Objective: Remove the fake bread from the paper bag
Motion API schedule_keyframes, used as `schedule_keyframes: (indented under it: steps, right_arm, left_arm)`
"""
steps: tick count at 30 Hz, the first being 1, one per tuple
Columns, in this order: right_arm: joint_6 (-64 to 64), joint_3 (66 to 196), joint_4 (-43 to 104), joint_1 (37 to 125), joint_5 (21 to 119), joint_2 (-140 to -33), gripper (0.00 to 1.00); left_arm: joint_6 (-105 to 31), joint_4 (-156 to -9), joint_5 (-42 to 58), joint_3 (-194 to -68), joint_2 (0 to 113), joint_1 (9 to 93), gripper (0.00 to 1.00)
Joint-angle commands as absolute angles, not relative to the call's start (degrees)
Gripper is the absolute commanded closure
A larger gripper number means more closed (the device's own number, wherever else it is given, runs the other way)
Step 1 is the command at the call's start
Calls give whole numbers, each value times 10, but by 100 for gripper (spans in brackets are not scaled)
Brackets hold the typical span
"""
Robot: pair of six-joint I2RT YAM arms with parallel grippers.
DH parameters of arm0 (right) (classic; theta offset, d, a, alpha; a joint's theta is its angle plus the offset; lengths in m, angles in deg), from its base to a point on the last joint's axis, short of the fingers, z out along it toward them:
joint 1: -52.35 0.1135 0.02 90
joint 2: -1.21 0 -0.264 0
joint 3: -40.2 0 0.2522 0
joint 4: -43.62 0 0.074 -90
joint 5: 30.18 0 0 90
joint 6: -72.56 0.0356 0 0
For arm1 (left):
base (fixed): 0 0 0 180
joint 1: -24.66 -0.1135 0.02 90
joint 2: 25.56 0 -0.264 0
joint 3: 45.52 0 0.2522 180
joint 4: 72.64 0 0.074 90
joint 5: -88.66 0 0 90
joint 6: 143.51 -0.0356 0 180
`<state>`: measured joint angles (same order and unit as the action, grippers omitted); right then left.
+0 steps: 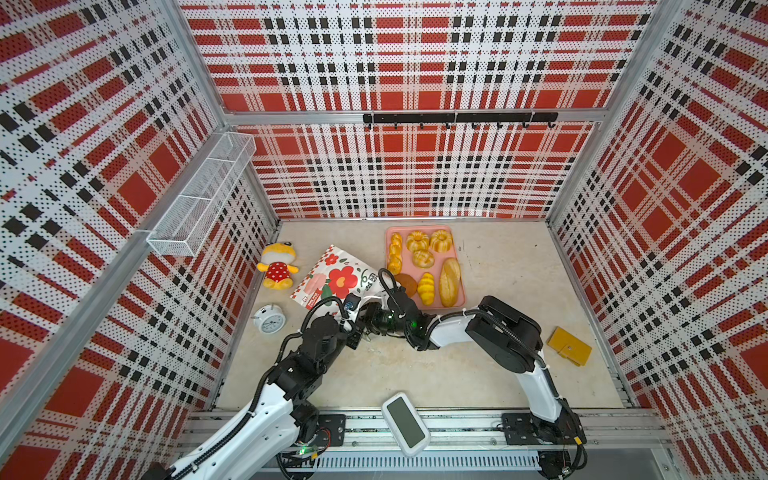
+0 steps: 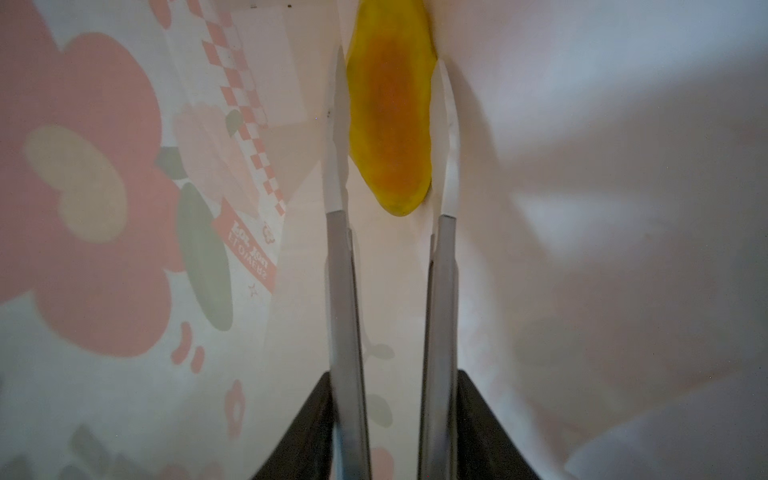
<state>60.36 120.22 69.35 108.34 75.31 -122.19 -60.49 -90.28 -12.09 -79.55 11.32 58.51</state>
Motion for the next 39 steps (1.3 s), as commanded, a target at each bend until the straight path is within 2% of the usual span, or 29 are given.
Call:
schedule_keyframes:
  steps: [1,10,16,27,36,39]
  right_arm:
    - [607,1215,708,1079,765,-1227,56]
    - [575,1201,680,1062,794,-1200,56]
    - [552,1249,687,1042,879,-1238,56]
    - [512,1353,668,1030,976,-1291,58]
    - [480,1344,672,1021,971,-1294,59]
    - [486,1349,690,1020,963,-1303,65]
  left_arm:
    - [-608,-892,-104,-801,111,588,100]
    - [-613,-895,-101,-798,108,589,100]
    - [-628,-897,-93,-802,118,604,100]
    - [-673,-896,-84,-826,187,632,100]
    - [-680,-866,-74,-834,226,632,100]
    - [-678,-857,-70,-835,235,632,100]
